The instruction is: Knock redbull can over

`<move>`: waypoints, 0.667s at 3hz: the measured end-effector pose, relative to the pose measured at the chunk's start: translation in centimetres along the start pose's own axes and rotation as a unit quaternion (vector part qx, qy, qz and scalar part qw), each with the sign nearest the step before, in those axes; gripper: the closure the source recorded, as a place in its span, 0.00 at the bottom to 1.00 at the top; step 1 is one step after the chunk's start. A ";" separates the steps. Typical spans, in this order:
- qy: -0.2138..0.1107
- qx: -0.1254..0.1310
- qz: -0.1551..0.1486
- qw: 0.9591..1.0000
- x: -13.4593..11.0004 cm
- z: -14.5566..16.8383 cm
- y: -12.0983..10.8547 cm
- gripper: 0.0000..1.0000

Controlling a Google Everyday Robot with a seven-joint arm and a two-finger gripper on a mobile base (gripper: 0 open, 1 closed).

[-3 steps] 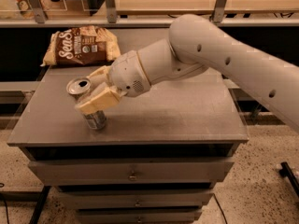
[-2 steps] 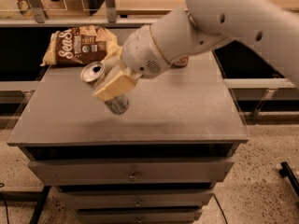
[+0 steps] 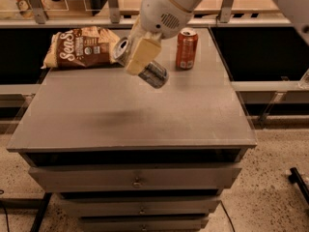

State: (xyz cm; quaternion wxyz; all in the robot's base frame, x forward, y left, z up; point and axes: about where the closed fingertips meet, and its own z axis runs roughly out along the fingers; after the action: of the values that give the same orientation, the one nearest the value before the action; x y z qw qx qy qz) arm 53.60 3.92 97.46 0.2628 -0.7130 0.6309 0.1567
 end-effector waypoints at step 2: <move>0.239 -0.078 -0.034 0.967 8.0 10.2 -5.0 1.00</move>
Offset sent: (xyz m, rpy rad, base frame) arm 0.1357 -0.0522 -0.1764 -0.9989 -0.0051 0.0146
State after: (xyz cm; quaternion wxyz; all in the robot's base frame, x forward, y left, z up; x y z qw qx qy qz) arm 60.86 3.55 85.63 0.0525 -0.7693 0.6364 0.0213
